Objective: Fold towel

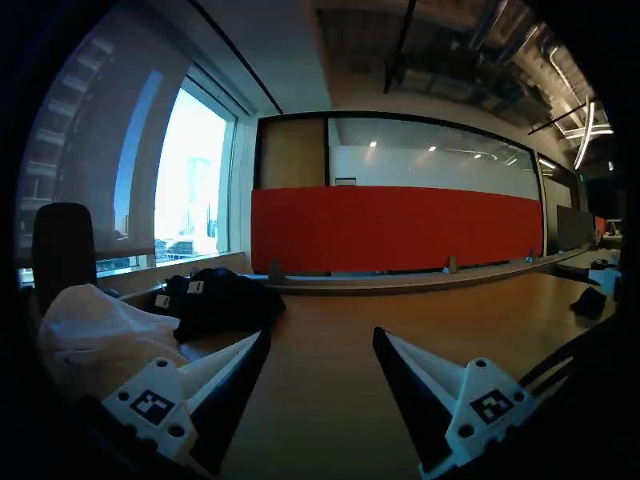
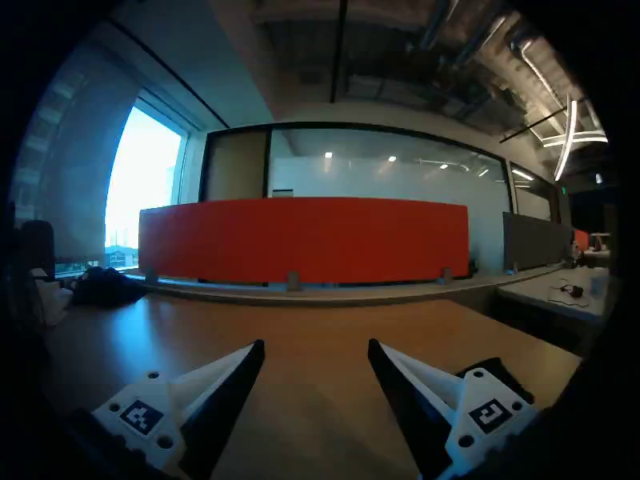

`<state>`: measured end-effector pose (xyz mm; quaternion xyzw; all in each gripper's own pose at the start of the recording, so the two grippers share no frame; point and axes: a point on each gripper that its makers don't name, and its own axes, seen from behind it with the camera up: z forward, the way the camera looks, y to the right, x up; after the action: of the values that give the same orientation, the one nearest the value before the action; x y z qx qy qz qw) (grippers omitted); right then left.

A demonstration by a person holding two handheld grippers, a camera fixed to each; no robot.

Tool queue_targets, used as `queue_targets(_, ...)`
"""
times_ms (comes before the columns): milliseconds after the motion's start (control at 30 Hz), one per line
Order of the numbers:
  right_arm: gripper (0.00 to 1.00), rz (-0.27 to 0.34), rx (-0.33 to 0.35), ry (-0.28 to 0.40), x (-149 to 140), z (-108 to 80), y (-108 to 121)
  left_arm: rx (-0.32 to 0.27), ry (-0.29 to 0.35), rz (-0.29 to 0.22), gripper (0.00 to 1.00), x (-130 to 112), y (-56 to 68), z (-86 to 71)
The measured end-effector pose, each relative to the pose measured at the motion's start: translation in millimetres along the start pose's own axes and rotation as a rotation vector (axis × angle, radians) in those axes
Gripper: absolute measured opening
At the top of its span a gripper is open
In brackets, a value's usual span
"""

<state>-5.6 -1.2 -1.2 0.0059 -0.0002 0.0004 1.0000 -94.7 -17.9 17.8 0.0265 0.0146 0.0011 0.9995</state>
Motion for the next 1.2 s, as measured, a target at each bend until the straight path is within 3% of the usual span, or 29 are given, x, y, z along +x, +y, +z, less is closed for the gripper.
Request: queue_targets(1200,1.00,0.000,0.000,0.000,-0.4,0.1,0.2,-0.018,-0.002,0.000,0.94,5.3,2.2,-0.7)
